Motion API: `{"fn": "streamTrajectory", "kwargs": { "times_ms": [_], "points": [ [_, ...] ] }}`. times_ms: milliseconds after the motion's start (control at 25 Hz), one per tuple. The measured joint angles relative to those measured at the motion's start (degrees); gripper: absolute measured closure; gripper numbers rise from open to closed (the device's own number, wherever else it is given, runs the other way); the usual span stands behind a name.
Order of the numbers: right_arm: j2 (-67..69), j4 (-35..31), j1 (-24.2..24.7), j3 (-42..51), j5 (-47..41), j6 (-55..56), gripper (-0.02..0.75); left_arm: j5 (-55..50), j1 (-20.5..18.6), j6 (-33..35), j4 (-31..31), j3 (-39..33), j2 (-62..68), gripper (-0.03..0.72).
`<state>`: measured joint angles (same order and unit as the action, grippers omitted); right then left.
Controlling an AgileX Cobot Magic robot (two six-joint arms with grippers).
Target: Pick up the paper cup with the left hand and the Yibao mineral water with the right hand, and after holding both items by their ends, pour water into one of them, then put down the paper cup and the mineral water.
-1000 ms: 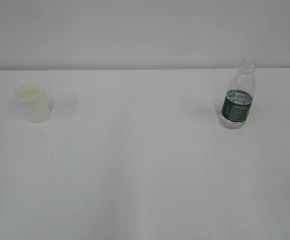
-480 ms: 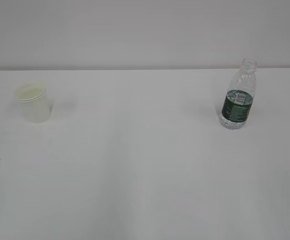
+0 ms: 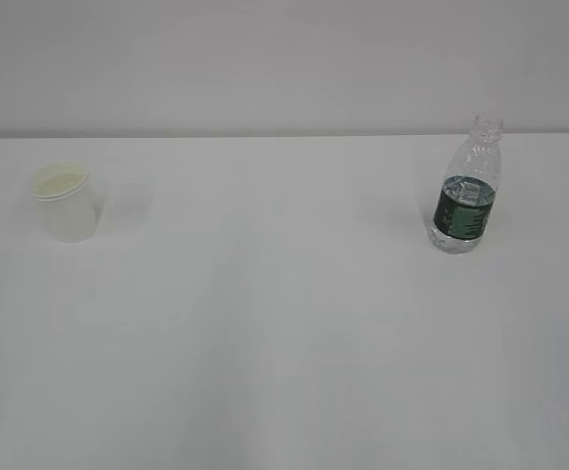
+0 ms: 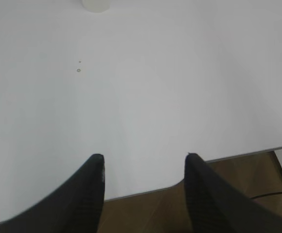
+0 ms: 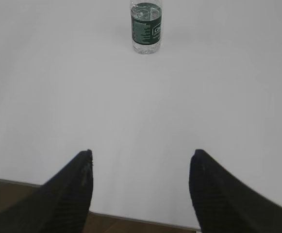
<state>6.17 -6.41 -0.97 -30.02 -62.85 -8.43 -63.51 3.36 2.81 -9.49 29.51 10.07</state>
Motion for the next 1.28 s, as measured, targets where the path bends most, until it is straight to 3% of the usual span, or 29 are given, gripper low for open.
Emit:
{"fn": "streamTrajectory", "kwargs": {
  "times_ms": [240,440,560,720,880,1280],
  "points": [
    [0.00,0.00,0.00,0.28,-0.13,0.50,0.265,0.09,0.55,0.12,0.00,0.00,-0.09,0.311],
    [0.00,0.75,0.00,1.05,-1.21,1.13,0.260,0.33,5.47,0.12,0.27,0.00,-0.67,0.311],
    [0.00,0.85,0.00,1.05,-1.27,1.24,0.193,0.33,7.61,0.12,0.27,0.00,-0.67,0.310],
    [0.00,0.85,0.00,1.05,-1.27,1.24,0.140,0.33,7.91,0.12,0.27,0.00,-0.67,0.274],
    [0.00,0.85,-0.34,1.09,-1.27,1.32,0.138,0.33,7.91,0.12,0.27,0.00,-0.67,0.233],
    [-1.97,0.85,-1.94,1.09,-1.35,1.32,0.147,0.33,7.91,0.12,0.27,0.00,-0.76,0.226]
  ]
}}
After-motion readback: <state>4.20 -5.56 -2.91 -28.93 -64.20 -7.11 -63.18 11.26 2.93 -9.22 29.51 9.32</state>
